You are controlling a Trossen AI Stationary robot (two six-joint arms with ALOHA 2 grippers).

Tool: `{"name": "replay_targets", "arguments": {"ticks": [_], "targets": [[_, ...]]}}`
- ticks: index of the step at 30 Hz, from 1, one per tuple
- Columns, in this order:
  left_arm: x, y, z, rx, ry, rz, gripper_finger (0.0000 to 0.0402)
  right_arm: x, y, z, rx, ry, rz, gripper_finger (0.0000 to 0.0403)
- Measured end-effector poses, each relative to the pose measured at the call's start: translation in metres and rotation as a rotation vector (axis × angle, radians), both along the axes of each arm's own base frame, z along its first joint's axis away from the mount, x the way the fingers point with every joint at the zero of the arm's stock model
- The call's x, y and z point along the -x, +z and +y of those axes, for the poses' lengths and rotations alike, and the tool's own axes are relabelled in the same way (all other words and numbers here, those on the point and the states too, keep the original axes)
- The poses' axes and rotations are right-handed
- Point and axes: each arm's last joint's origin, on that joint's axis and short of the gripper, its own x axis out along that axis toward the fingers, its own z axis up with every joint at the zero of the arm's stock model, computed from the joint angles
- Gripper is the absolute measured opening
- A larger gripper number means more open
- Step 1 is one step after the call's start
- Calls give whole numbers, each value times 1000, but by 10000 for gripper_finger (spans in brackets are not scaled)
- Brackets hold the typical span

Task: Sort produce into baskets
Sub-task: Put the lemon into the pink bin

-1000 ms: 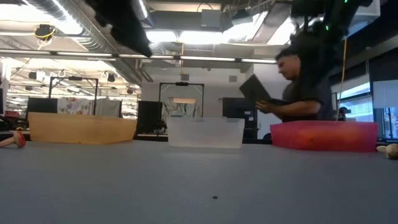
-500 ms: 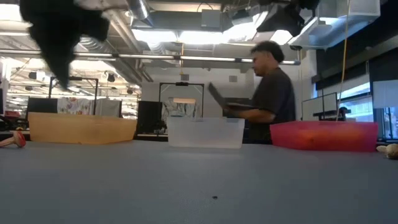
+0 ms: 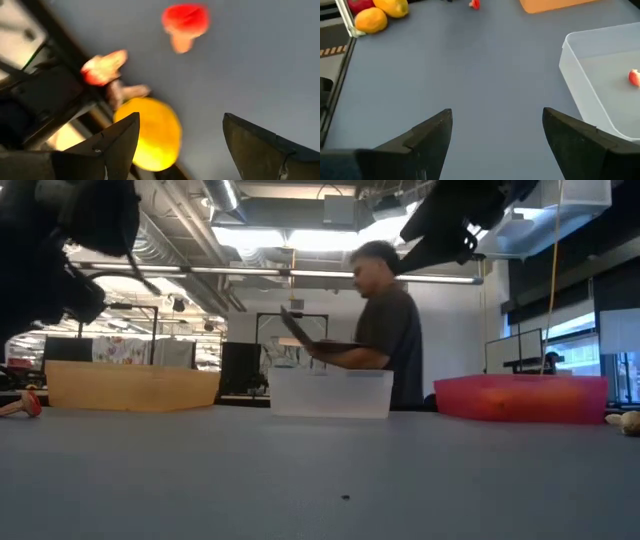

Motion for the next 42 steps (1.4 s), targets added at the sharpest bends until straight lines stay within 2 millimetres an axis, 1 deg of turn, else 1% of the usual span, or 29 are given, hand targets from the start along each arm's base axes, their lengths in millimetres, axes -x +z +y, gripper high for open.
{"name": "replay_targets", "arguments": {"ticks": [2, 11, 17, 24, 27, 31, 33, 39, 42], "targets": [[2, -1, 0, -3, 4, 43, 278, -1, -2, 0, 2, 0, 7, 305], [0, -4, -1, -21, 13, 55, 278, -6, -4, 2, -5, 0, -16, 305], [-4, -20, -7, 12, -49, 168, 278, -6, -4, 2, 5, 7, -14, 305], [-5, -41, -20, 65, -149, 313, 278, -6, -4, 2, 18, 16, -12, 305], [-5, -45, -24, 80, -188, 339, 279, -6, -4, 2, 18, 16, -12, 305], [-3, -46, -29, 83, -228, 343, 276, -6, -4, 2, 19, 17, -12, 305], [-1, -45, -31, 89, -249, 340, 263, -6, -4, 2, 19, 17, -13, 305], [0, -44, -34, 94, -268, 342, 194, -6, -4, 2, 19, 17, -13, 305], [0, -43, -34, 111, -288, 338, 170, -6, -4, 2, 19, 17, -13, 305]]}}
